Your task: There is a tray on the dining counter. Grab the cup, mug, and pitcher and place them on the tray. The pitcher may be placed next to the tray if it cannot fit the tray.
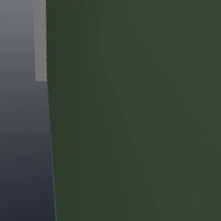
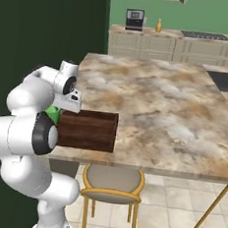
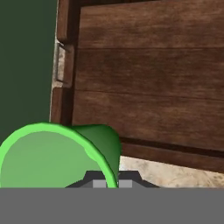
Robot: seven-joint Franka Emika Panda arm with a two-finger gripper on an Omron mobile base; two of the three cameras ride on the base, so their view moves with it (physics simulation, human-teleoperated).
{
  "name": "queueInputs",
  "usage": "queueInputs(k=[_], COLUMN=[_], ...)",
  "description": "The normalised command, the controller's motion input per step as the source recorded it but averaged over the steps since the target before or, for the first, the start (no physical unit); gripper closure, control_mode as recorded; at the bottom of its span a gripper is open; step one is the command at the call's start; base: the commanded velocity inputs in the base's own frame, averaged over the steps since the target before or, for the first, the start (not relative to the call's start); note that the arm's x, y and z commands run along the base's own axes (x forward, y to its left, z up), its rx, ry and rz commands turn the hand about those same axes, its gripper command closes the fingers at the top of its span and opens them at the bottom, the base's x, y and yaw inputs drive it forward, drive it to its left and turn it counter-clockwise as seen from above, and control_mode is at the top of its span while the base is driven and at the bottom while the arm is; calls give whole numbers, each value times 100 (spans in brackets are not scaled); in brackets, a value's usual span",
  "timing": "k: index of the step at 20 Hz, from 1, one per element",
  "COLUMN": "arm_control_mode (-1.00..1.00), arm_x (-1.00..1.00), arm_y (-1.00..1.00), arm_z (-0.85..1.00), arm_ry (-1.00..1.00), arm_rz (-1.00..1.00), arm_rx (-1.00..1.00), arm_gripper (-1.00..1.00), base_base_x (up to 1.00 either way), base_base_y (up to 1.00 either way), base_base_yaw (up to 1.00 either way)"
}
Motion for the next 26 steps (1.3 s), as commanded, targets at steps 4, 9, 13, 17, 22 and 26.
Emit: queueInputs(k=[4,9,13,17,22,26], arm_control_mode=[-100,-100,-100,-100,-100,-100], arm_x=[44,42,43,41,41,35], arm_y=[16,18,20,21,19,15], arm_z=[-24,-21,-19,-17,-14,-16], arm_ry=[0,0,0,0,0,0], arm_rz=[0,0,0,0,0,0], arm_rx=[0,0,0,0,0,0], arm_gripper=[100,100,100,100,100,100], base_base_x=[0,0,0,0,0,0], base_base_y=[0,0,0,0,0,0], base_base_yaw=[0,0,0,0,0,0])
